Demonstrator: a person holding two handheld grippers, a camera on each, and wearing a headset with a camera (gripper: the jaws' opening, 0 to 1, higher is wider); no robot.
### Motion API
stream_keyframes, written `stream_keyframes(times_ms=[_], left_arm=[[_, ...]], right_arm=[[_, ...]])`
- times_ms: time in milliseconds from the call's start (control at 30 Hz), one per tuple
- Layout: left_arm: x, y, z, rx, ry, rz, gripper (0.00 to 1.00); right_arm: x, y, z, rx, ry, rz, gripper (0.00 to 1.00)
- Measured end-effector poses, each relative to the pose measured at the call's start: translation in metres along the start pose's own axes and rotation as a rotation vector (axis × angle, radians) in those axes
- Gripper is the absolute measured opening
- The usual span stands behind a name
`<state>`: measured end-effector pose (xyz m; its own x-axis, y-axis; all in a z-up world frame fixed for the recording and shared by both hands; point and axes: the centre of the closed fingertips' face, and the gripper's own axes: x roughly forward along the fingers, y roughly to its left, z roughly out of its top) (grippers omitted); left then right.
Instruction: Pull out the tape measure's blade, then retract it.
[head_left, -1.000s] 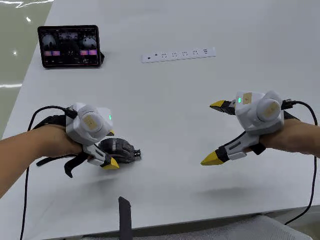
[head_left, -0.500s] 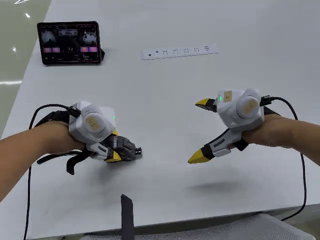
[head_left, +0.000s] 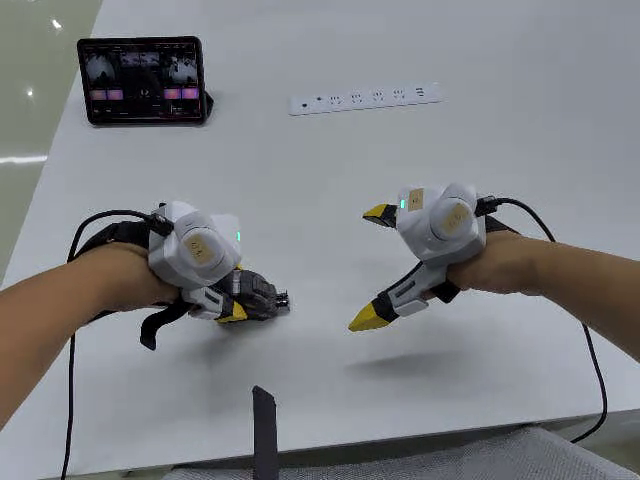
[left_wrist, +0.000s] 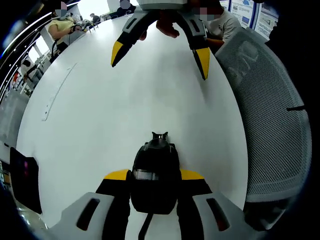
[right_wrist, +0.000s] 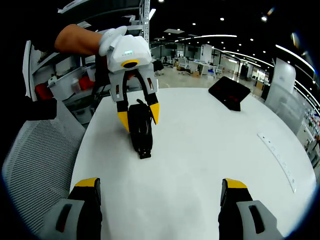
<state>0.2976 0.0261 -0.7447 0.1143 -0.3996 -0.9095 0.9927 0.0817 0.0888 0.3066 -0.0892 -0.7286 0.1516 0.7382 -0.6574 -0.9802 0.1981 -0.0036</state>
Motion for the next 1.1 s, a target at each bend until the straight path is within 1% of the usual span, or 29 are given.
stream_keyframes(times_ms=[167,333,467,533,833,867,933,1000,1033,1067,1100], left_arm=[[0.001,0.002,-0.001,0.0,-0.002,0.003,0.3],[0.001,0.002,0.0,-0.013,-0.023,0.009,0.3],[0.0,0.001,0.001,-0.019,-0.031,0.008,0.3],[0.0,0.001,0.001,-0.021,-0.033,0.007,0.31],[0.0,0.001,0.002,-0.03,-0.049,0.008,0.31],[0.0,0.001,0.002,-0.031,-0.05,0.007,0.31],[0.0,0.001,0.002,-0.032,-0.051,0.005,0.31],[0.0,0.002,0.002,-0.033,-0.052,0.004,0.31],[0.0,0.002,0.002,-0.033,-0.052,0.003,0.31],[0.0,0.002,0.001,-0.034,-0.052,0.003,0.31],[0.0,0.003,0.001,-0.034,-0.052,0.003,0.31]], right_arm=[[0.014,0.002,0.001,0.008,0.004,0.014,1.0],[0.028,0.005,0.004,0.006,0.009,0.023,1.0],[0.041,0.012,0.006,-0.001,0.027,0.053,1.0],[0.046,0.013,0.008,-0.004,0.028,0.058,1.0],[0.061,0.02,0.008,-0.035,0.043,0.094,0.99],[0.063,0.021,0.007,-0.036,0.047,0.098,0.98],[0.066,0.022,0.008,-0.041,0.044,0.104,0.87],[0.069,0.022,0.01,-0.034,0.038,0.103,0.88],[0.071,0.023,0.012,-0.036,0.034,0.108,0.87],[0.072,0.024,0.013,-0.045,0.031,0.112,0.83],[0.073,0.024,0.014,-0.076,0.029,0.115,0.77]])
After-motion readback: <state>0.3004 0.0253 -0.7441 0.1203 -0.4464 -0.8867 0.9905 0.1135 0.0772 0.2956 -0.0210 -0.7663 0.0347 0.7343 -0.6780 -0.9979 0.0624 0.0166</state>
